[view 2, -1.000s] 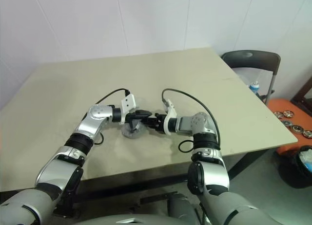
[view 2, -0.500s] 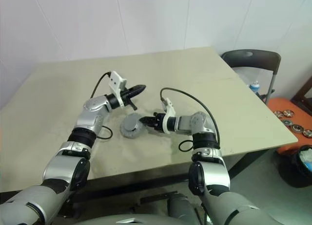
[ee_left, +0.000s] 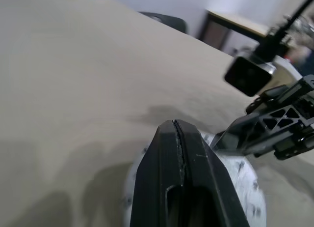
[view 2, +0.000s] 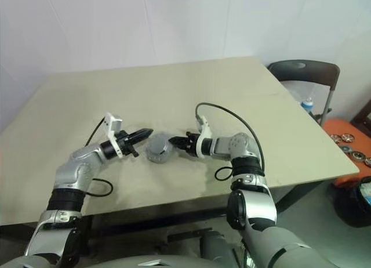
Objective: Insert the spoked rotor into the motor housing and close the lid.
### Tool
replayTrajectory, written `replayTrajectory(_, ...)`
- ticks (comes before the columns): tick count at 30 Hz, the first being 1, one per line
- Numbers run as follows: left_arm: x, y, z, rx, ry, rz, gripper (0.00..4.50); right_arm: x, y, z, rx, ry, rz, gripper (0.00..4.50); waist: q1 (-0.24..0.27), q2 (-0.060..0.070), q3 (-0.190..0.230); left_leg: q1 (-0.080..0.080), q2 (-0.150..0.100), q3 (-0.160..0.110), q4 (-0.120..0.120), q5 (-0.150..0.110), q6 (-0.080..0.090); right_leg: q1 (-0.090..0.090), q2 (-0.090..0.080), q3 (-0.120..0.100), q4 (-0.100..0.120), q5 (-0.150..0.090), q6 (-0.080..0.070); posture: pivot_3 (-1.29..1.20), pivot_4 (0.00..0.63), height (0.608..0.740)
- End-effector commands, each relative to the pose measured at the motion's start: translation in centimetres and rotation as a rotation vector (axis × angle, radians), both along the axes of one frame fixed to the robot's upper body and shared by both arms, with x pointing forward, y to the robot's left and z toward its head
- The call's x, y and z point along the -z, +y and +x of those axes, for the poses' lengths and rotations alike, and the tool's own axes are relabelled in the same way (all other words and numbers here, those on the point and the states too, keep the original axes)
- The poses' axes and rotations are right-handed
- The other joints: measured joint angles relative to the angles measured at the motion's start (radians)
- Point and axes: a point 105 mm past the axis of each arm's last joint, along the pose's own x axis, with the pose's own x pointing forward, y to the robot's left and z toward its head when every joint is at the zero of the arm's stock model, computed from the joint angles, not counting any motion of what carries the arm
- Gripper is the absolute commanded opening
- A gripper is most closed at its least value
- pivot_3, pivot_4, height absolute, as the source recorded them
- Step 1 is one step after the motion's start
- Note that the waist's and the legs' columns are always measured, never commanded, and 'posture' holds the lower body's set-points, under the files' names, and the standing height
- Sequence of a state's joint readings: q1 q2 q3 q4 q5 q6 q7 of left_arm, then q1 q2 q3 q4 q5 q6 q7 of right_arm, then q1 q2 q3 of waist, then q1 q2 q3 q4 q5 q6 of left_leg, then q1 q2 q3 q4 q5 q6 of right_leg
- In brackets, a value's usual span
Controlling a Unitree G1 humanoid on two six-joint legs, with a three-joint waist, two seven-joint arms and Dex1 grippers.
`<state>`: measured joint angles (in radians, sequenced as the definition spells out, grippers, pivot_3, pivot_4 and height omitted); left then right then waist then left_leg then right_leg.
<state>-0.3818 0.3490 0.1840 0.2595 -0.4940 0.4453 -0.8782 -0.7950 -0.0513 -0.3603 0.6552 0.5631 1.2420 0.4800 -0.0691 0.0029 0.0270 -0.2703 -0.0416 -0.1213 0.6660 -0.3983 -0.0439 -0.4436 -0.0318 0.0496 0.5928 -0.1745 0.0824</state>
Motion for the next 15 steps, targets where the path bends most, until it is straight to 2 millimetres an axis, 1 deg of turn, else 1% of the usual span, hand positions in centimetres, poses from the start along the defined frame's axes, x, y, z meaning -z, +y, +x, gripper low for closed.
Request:
replayTrajectory(1, -3.0, 2.0, 0.1, -0.087, -0.058, -0.115, 0.0, -1.4, -1.5, 1.8, 0.081, -0.07, -0.014, 1.23, 0.006, 0.0, 0.0, 0.0, 0.0, 0.0, 0.0, 0.0, 0.0, 0.0, 0.0, 0.0, -0.001, 0.0, 0.0, 0.0, 0.0, 0.74)
replayTrajectory(5, -3.3, 2.6, -0.3, -0.127, -0.037, -0.179, 0.0, -1.8, -1.8, 2.3, 0.104, -0.079, 0.005, 1.23, 0.013, 0.0, 0.0, -0.001, -0.002, 0.0, 0.0, 0.0, 0.0, 0.0, -0.002, 0.0, -0.002, 0.0, 0.0, 0.0, 0.0, 0.74)
replayTrajectory(8, -3.0, 2.5, -0.5, -0.13, -0.027, -0.174, 0.0, -1.7, -1.8, 2.2, 0.097, -0.089, -0.011, 1.23, 0.019, 0.0, 0.0, -0.001, -0.004, 0.0, 0.0, 0.0, 0.0, 0.0, -0.002, 0.0, -0.003, 0.0, 0.001, 0.0, 0.0, 0.74)
replayTrajectory(12, -3.0, 1.6, -0.9, -0.086, -0.021, -0.172, 0.0, -1.4, -1.6, 1.3, 0.031, -0.113, -0.052, 1.23, 0.025, 0.0, 0.0, -0.001, -0.004, 0.0, 0.0, 0.0, 0.0, 0.0, -0.002, 0.0, -0.003, 0.0, 0.001, 0.0, 0.0, 0.74)
replayTrajectory(15, -2.9, 1.5, -0.9, -0.078, -0.022, -0.159, 0.0, -1.0, -1.8, 1.1, 0.013, -0.124, -0.09, 1.21, 0.025, 0.0, 0.0, -0.002, -0.004, 0.001, 0.0, 0.0, -0.001, 0.0, -0.002, -0.001, -0.004, 0.0, 0.001, 0.0, 0.0, 0.74)
